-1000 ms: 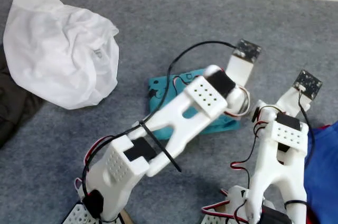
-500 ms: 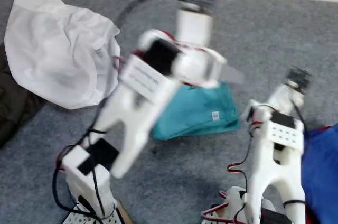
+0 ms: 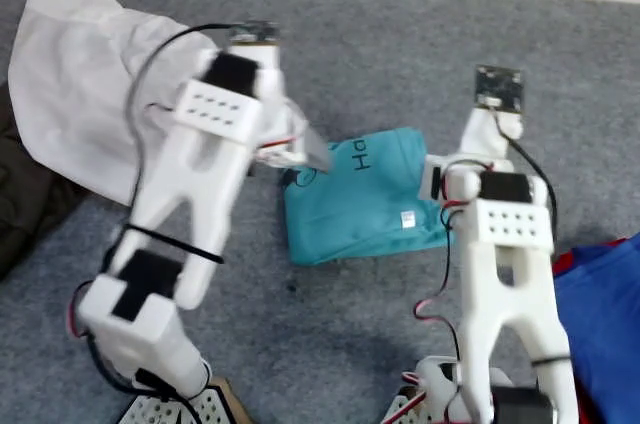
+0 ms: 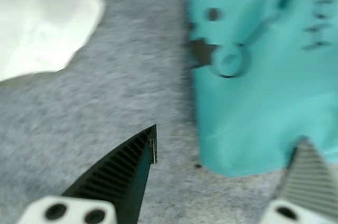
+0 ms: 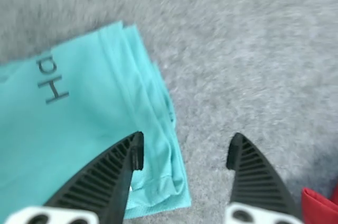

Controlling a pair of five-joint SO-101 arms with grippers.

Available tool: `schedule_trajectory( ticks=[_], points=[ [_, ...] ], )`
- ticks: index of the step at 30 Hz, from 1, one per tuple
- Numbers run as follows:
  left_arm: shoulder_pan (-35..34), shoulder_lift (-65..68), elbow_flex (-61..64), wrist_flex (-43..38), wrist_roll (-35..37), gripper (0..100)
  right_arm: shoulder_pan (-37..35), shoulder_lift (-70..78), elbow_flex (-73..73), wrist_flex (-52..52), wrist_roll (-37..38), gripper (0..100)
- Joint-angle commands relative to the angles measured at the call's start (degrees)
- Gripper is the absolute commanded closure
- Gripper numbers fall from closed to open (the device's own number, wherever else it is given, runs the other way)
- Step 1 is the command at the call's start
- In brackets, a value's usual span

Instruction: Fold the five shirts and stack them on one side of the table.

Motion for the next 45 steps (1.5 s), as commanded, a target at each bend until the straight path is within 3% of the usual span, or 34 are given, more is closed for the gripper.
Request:
schedule_trajectory(
  ticks=[1, 4, 15, 26, 28, 33, 36, 45],
  points=[
    [-4.97, -10.07, 6.11, -0.18, 0.26, 76, -1.1, 6.99, -7.43, -0.75, 1.14, 72.8],
    [-6.29, -16.22, 13.23, -2.02, -1.67, 78, -1.19, 14.46, -12.88, -0.84, 2.81, 72.8],
    [-7.69, -30.81, 42.24, -25.32, -3.6, 78, -6.02, 29.05, -19.3, -0.84, 6.33, 72.8],
    [-7.43, -30.81, 48.13, -30.77, -3.52, 78, -3.03, 39.78, -19.74, -1.01, 8.0, 72.9],
    [-7.43, -30.81, 48.13, -30.77, -3.52, 78, -2.51, 40.04, -19.65, -1.01, 8.0, 75.9],
    [-7.43, -30.73, 48.13, -30.77, -3.52, 78, -2.33, 40.22, -19.65, -1.01, 8.0, 96.5],
    [-7.43, -30.73, 48.66, -32.62, -3.52, 78, -2.33, 40.22, -19.3, -1.01, 8.09, 99.1],
    [-7.69, -30.99, 65.27, -63.82, -3.52, 78, 2.07, 37.93, -18.59, -0.75, 5.45, 99.1]
  ],
)
